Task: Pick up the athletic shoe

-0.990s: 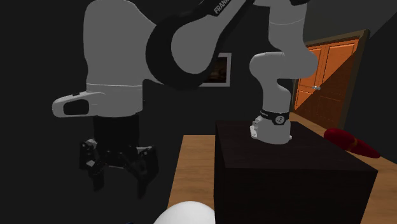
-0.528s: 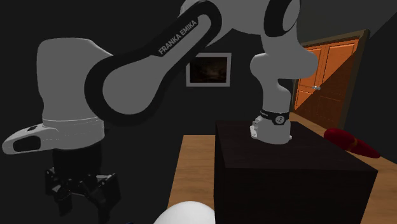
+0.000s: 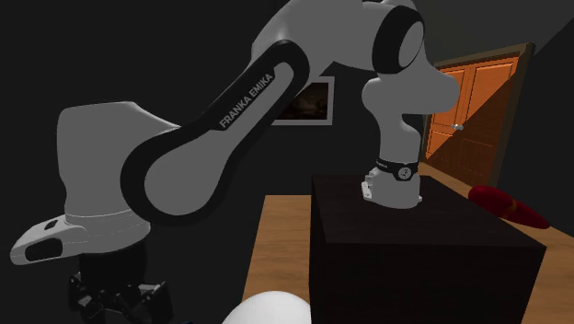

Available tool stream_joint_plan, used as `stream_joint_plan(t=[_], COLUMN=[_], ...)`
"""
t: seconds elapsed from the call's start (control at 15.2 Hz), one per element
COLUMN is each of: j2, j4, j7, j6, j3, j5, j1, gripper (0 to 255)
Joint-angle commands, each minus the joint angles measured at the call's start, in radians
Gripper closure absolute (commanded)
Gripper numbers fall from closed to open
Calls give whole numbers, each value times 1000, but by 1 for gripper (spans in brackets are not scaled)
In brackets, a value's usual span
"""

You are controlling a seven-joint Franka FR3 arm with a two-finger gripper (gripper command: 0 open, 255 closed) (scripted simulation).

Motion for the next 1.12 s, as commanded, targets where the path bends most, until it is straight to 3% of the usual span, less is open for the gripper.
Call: stream_joint_plan(t=[0.0,0.07,0.13,1.06], j2=[5,5,4,-46], j4=[-1,-1,-2,-24], j7=[-2,-2,-2,4], j6=[6,6,7,-24], j3=[2,2,2,-12], j5=[2,2,2,-10], j1=[-1,-1,0,10], gripper=[0,0,255,255])
